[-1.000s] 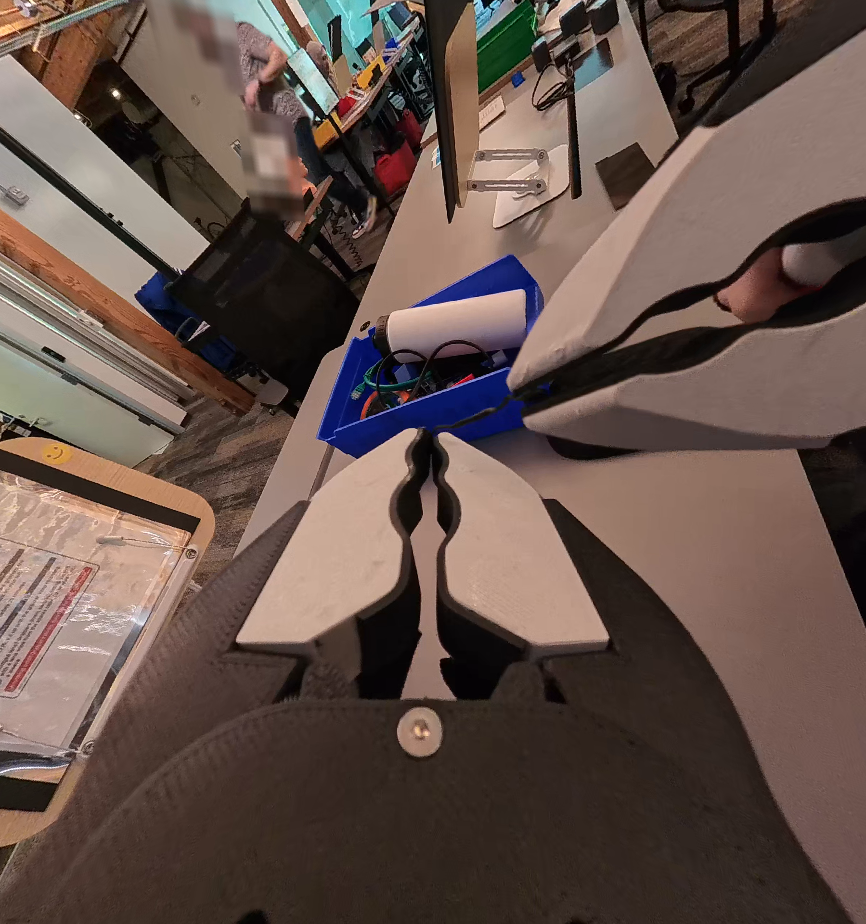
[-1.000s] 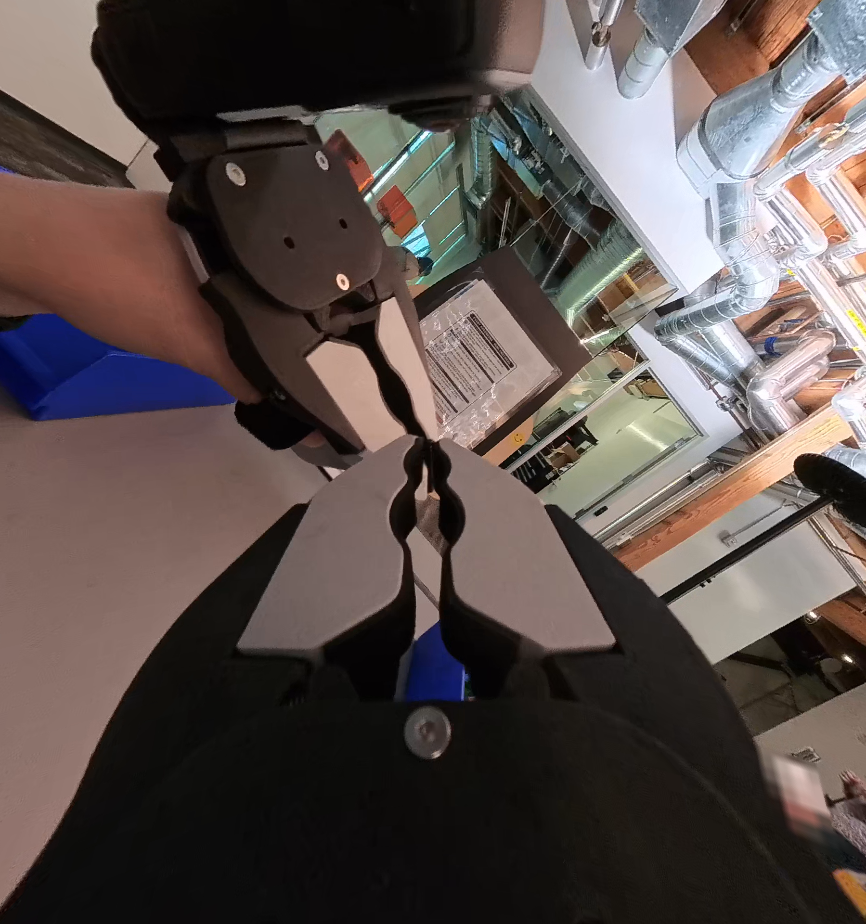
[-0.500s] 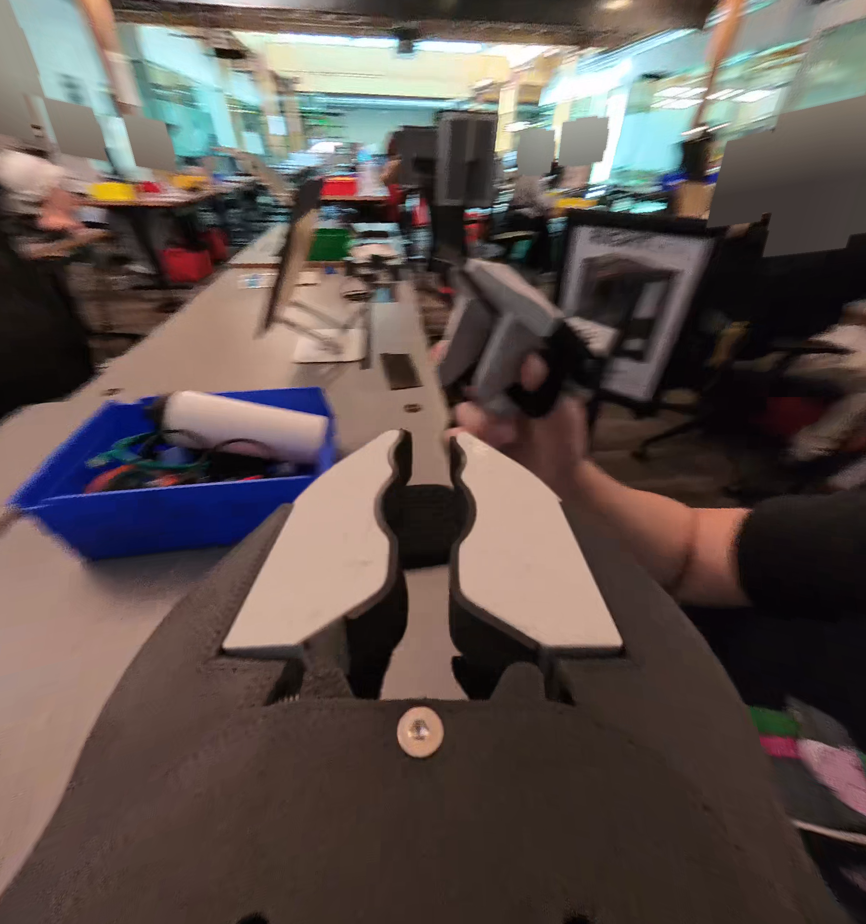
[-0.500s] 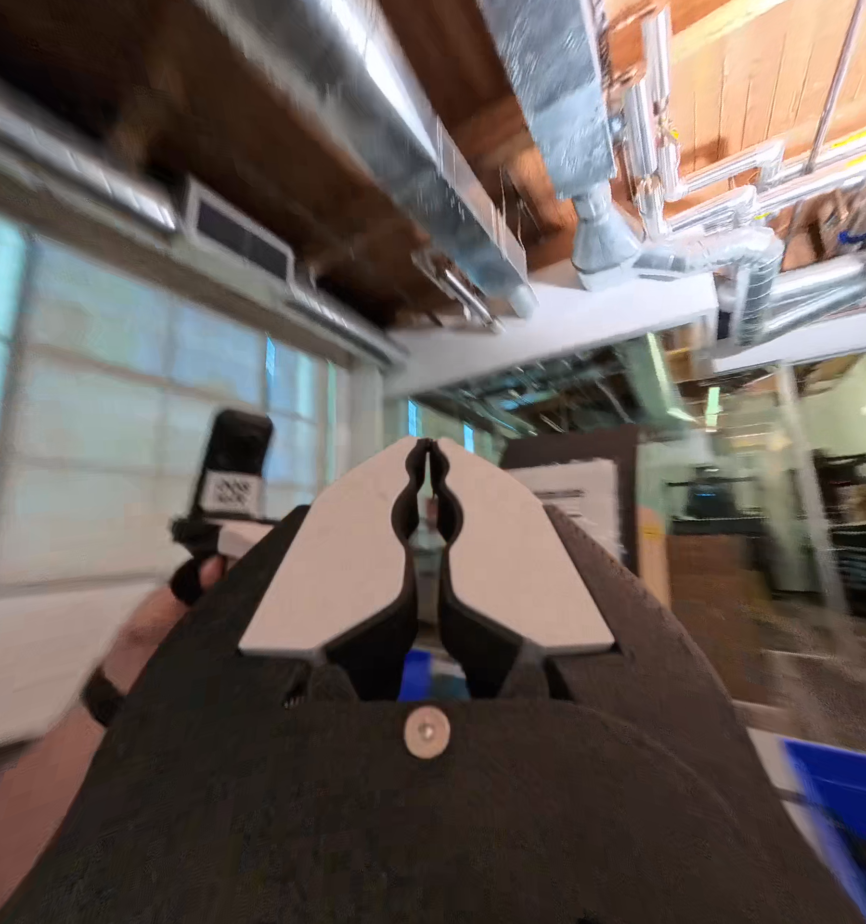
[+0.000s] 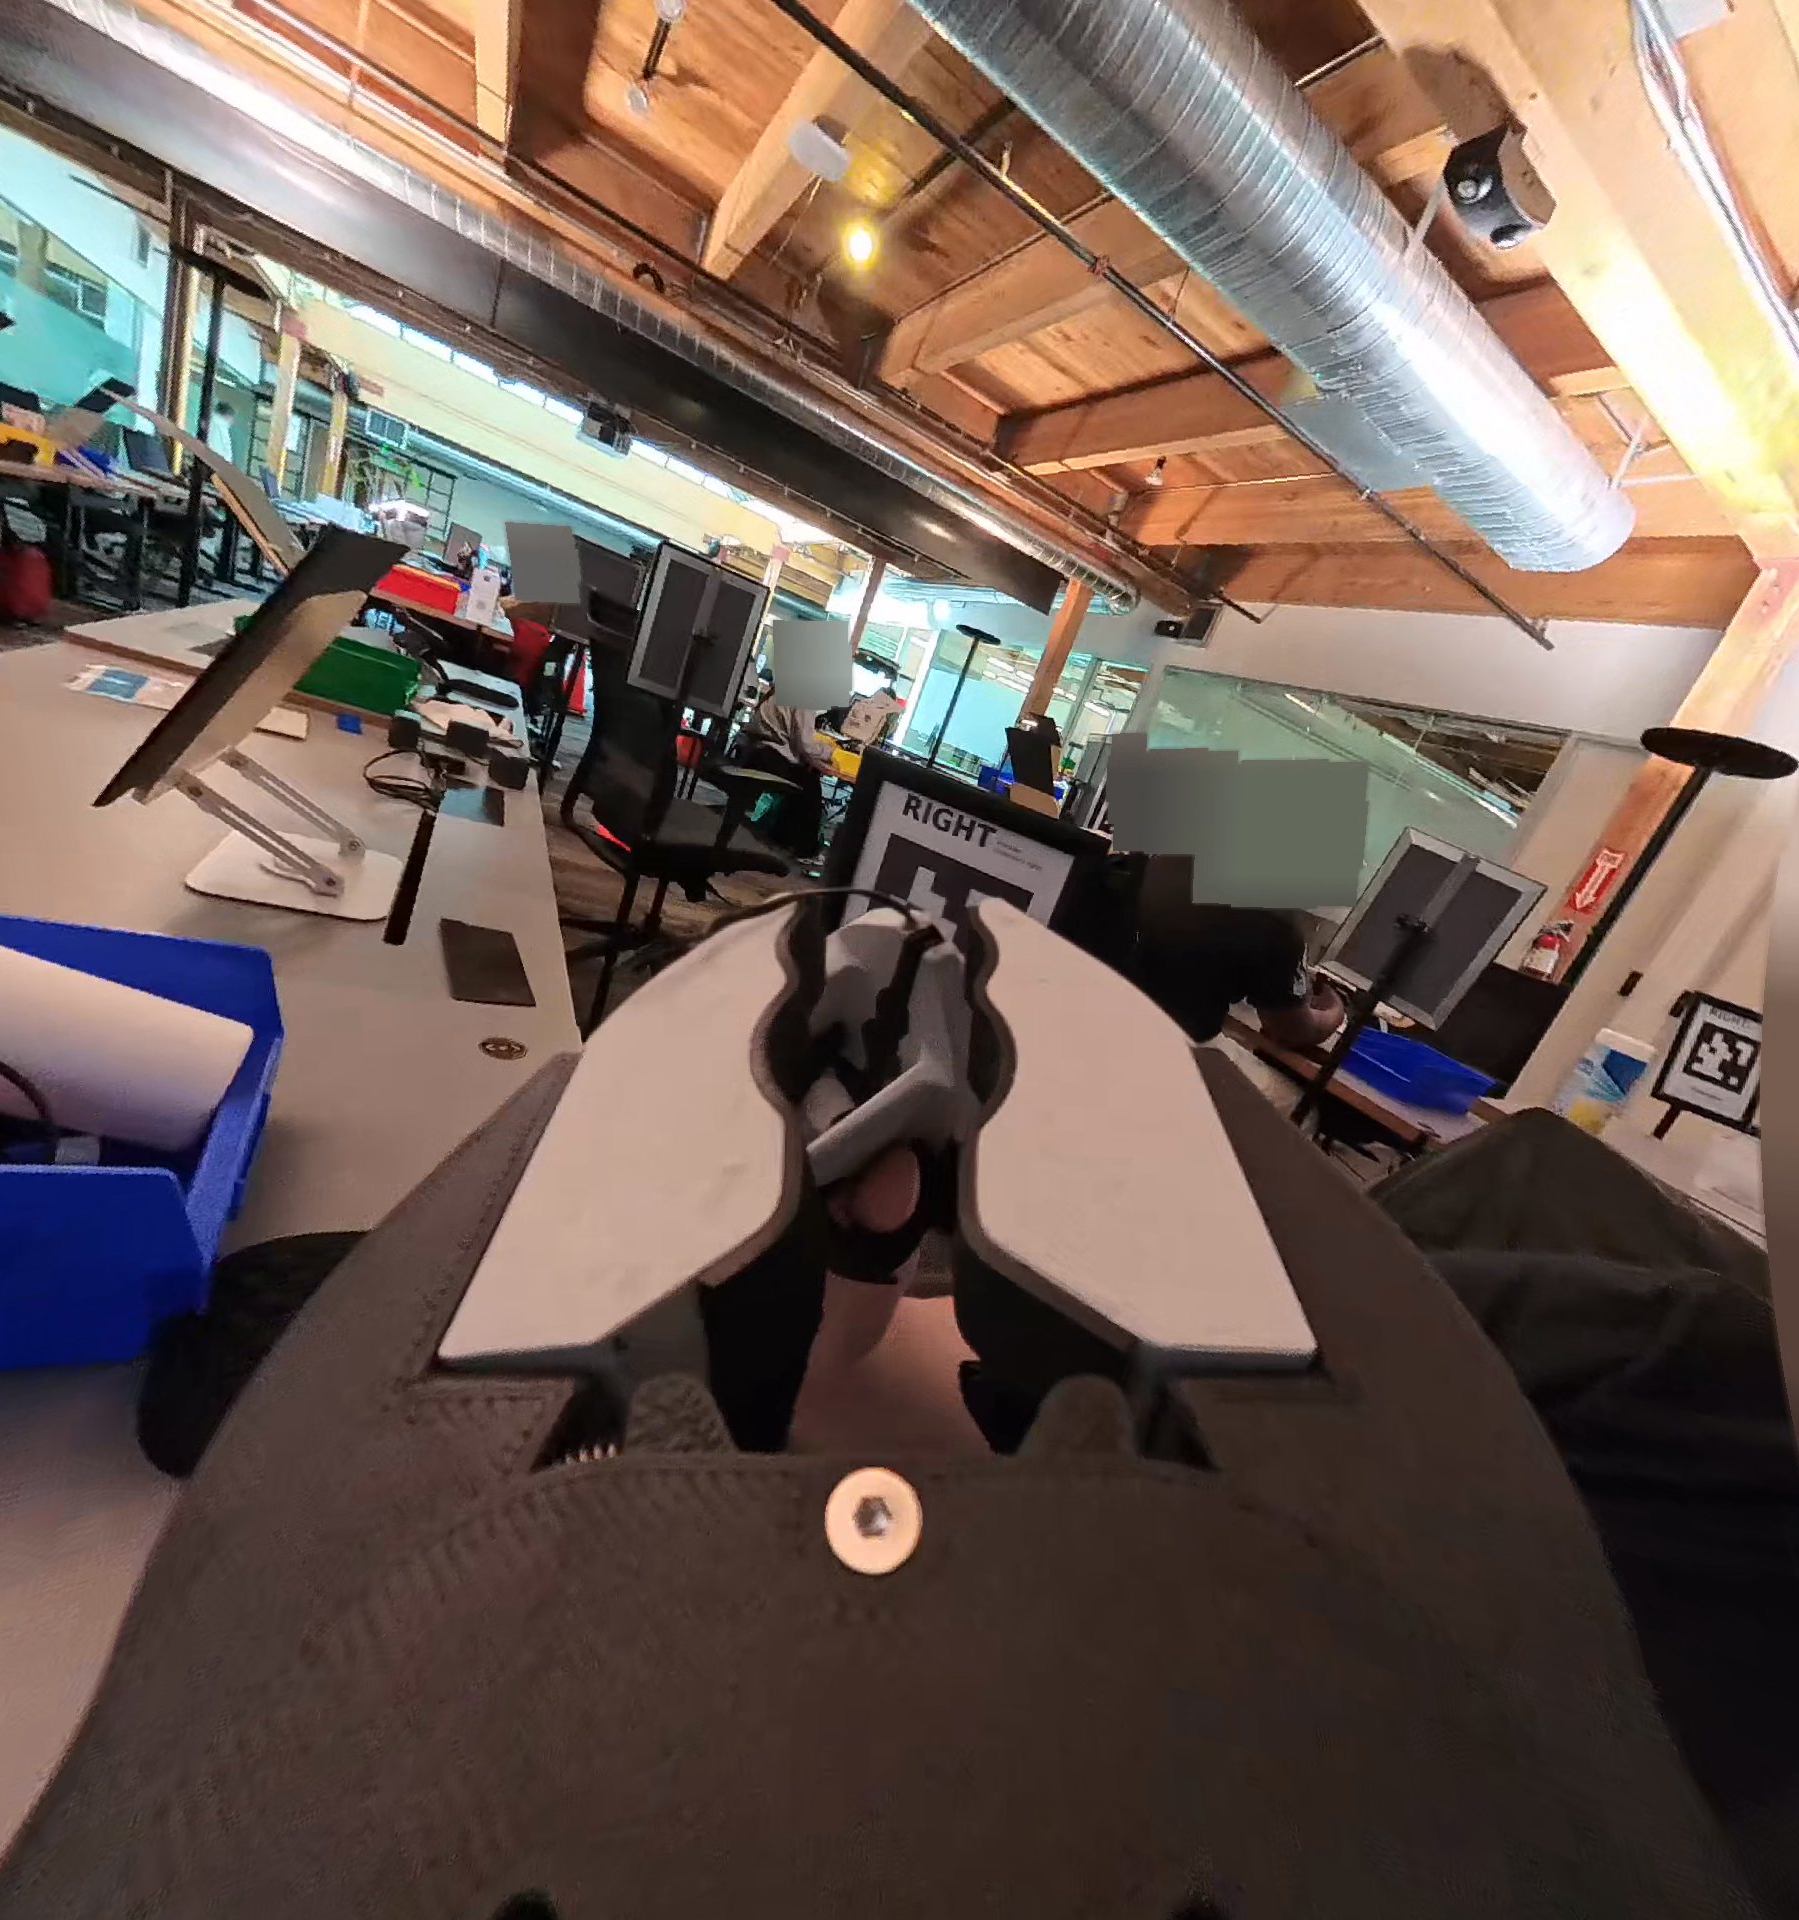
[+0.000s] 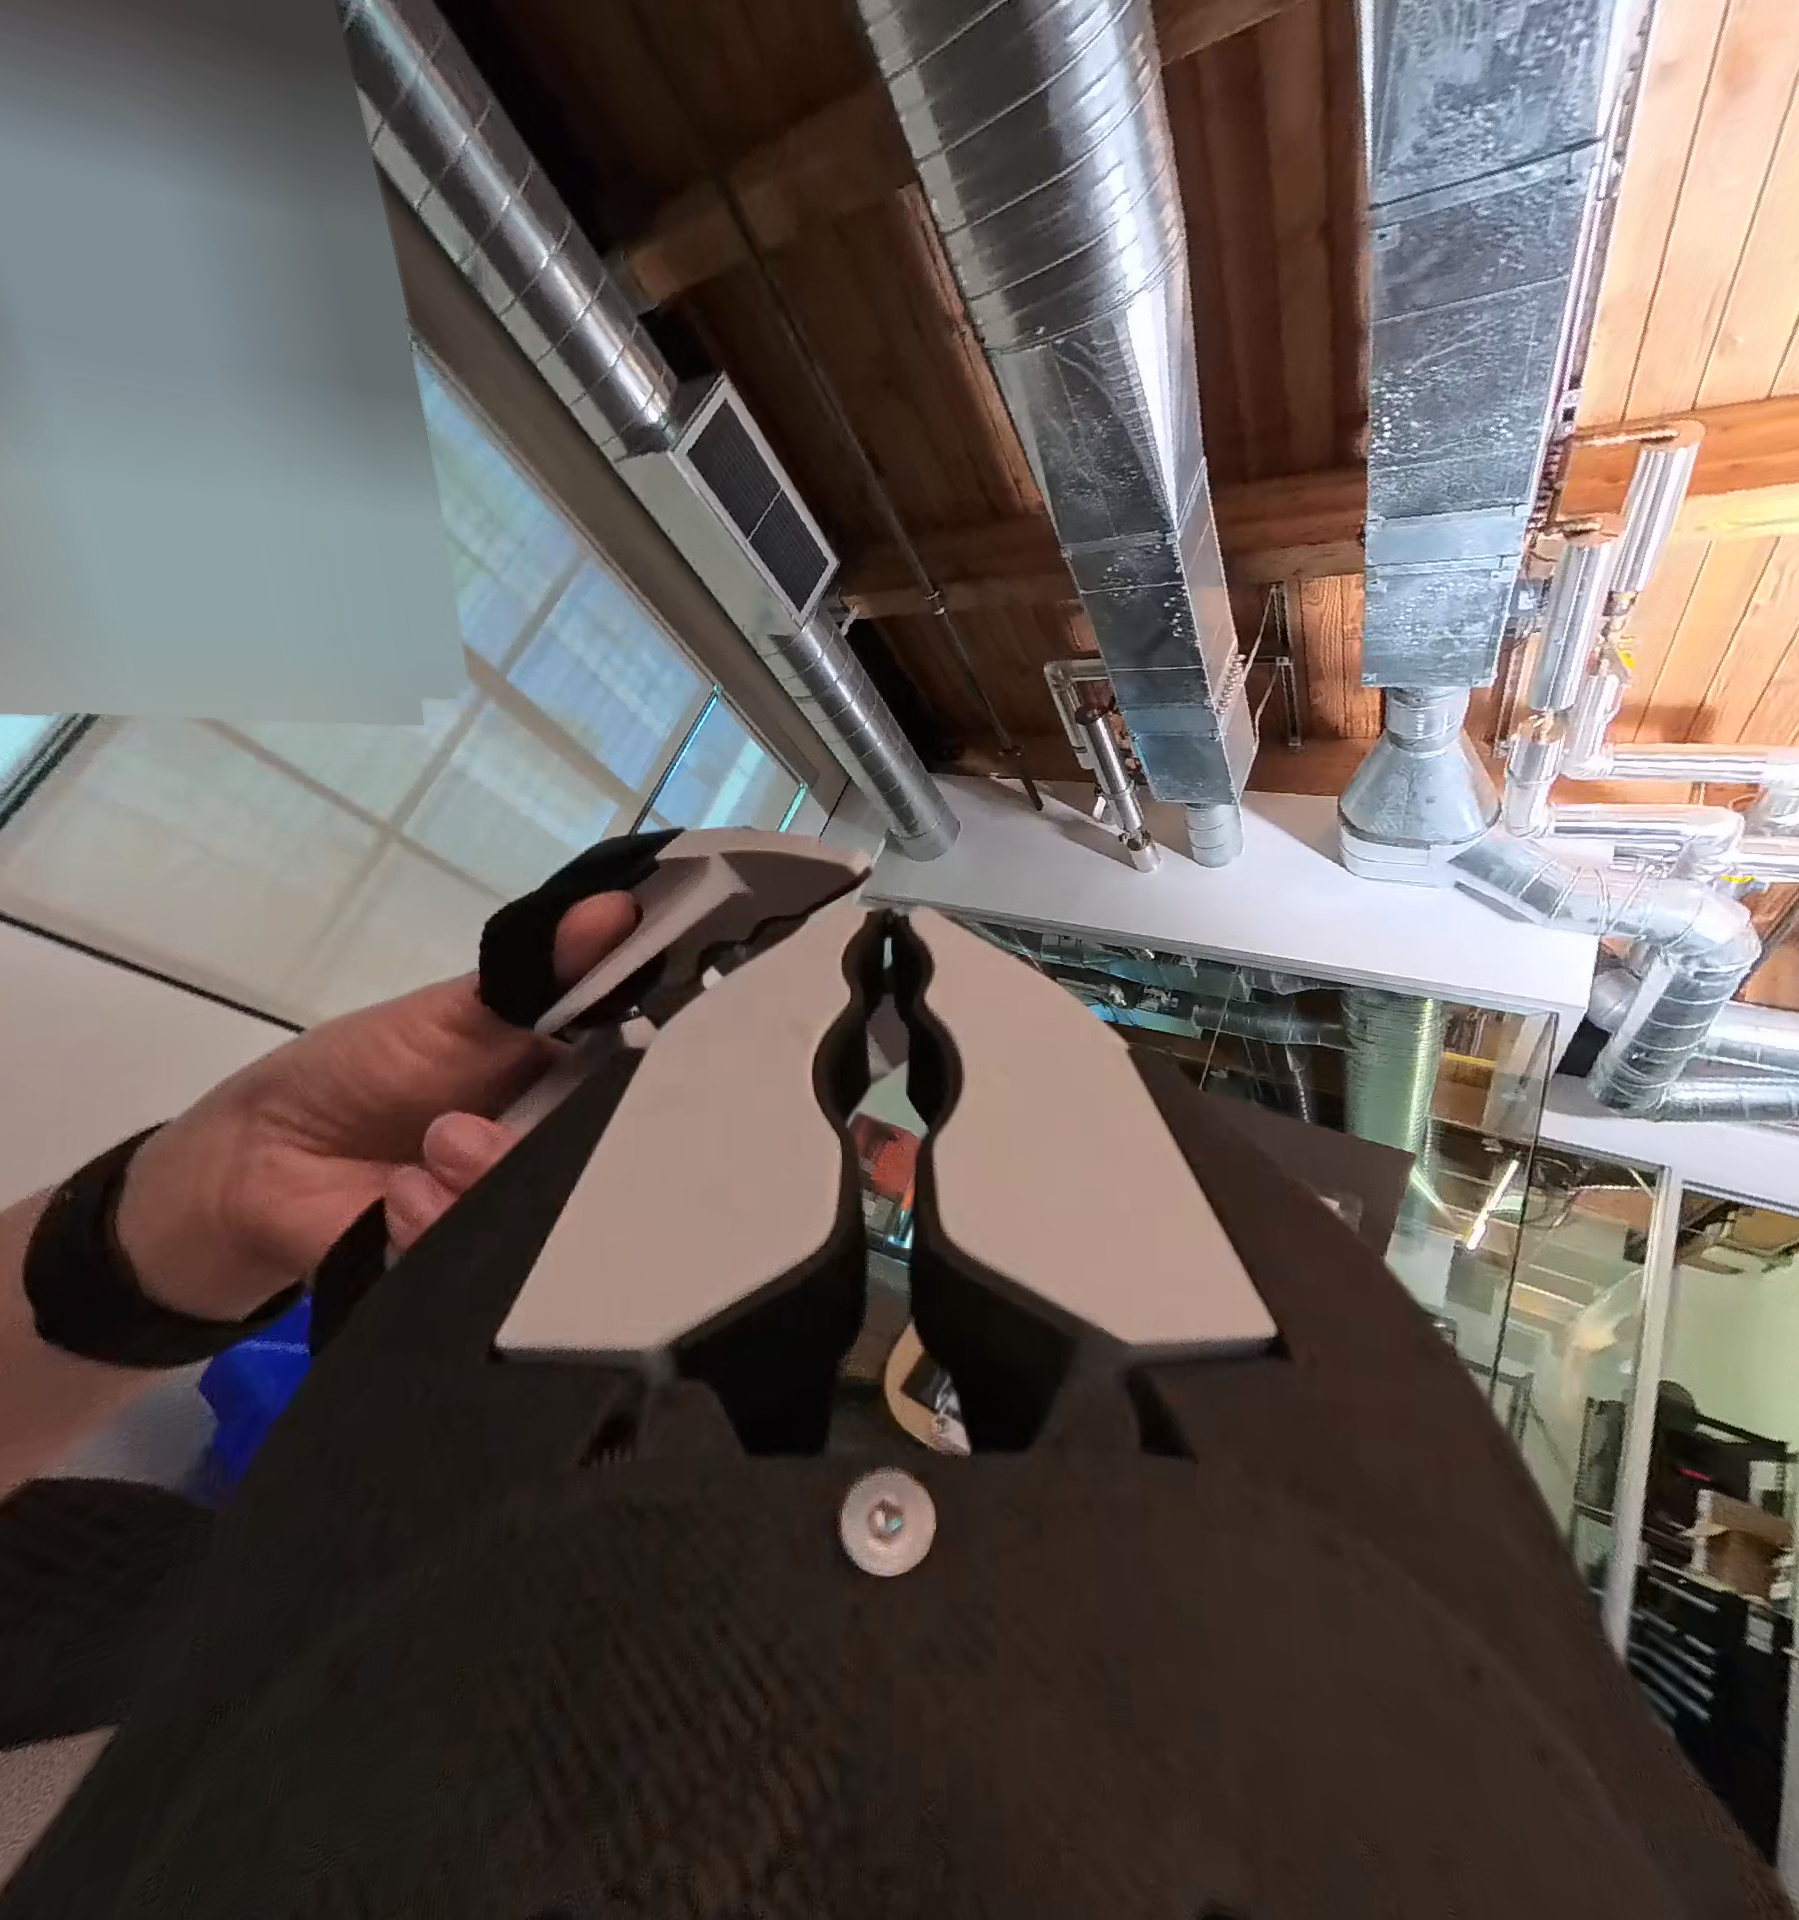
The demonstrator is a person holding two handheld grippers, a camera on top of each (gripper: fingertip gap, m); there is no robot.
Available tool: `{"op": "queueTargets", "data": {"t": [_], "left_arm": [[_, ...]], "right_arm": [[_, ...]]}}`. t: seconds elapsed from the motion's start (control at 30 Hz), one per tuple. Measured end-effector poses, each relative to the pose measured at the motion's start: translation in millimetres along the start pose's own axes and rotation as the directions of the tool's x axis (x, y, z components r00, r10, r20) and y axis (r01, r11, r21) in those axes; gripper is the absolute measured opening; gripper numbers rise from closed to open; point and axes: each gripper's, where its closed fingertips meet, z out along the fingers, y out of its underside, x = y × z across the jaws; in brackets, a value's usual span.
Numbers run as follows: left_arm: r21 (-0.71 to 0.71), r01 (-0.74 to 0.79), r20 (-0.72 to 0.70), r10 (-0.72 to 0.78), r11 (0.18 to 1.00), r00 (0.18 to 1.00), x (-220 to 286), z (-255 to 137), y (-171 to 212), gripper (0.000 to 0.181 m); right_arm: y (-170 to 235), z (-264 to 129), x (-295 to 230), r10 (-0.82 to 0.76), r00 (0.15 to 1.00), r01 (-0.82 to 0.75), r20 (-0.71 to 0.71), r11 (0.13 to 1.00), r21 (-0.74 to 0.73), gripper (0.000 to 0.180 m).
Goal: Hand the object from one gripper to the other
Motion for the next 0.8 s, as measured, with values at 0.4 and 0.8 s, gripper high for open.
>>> {"op": "queueTargets", "data": {"t": [0.4, 0.8], "left_arm": [[-0.044, -0.233, 0.135, 0.237, 0.971, 0.962, -15, -8, -4, 0.000], [-0.361, -0.481, 0.286, 0.586, 0.799, 0.758, -41, -20, 4, 0.000]], "right_arm": [[26, 4, 4, -0.084, 0.996, 0.078, -0.017, 0.971, -0.225, 0.002], [68, -4, 4, 0.019, 1.000, 0.001, 0.021, 0.700, -0.714, 0.002]]}}
